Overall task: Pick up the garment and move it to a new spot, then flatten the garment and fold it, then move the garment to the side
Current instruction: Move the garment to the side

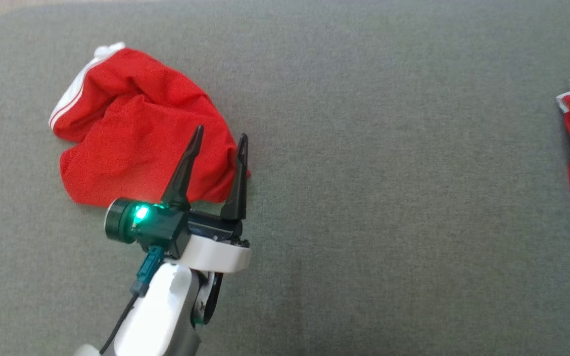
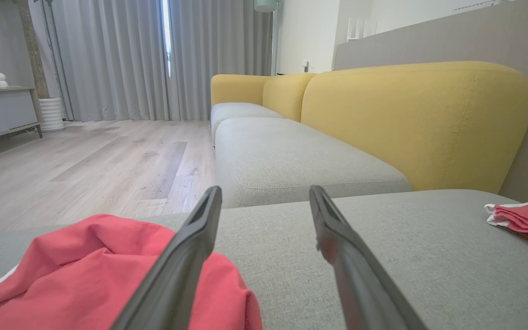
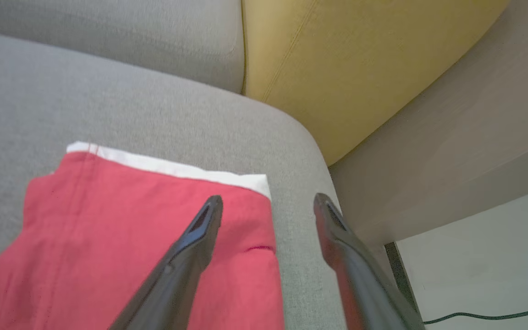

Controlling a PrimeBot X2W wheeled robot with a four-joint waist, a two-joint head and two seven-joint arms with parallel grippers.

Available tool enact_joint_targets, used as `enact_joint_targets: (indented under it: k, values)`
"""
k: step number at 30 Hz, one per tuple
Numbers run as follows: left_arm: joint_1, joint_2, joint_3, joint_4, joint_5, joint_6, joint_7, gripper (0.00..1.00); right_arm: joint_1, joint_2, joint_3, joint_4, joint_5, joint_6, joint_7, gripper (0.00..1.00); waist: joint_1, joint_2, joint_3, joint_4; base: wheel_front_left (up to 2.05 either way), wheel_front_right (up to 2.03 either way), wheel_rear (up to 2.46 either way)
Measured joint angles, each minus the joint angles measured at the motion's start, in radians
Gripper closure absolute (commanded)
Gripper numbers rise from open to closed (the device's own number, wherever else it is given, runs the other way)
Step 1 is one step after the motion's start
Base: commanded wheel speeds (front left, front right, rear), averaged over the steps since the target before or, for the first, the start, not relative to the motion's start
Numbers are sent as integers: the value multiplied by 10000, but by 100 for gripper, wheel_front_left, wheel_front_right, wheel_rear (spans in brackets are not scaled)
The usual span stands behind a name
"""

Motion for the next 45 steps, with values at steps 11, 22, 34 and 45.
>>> enact_joint_targets:
  k: [11,22,34,45]
  values:
    - [662,0,357,-6,-2,0,0,0,-295,2318,-2311,-2443,-1590,0,-779,0,-1,0,-1237,-279,0,0,0]
    - [1337,4,823,-46,0,-77,-10,0,1789,4765,-2924,-6796,-857,0,-566,0,-2,0,-2200,-51,0,0,0]
    - [1923,6,1037,-59,19,-165,-10,0,4962,6247,-2648,-8805,-401,0,-1519,0,-1,0,-2565,223,0,0,0]
    - [2619,8,1208,-188,15,-161,-10,0,7256,6477,-2130,-8339,203,0,-2642,0,-1,0,-2698,107,0,0,0]
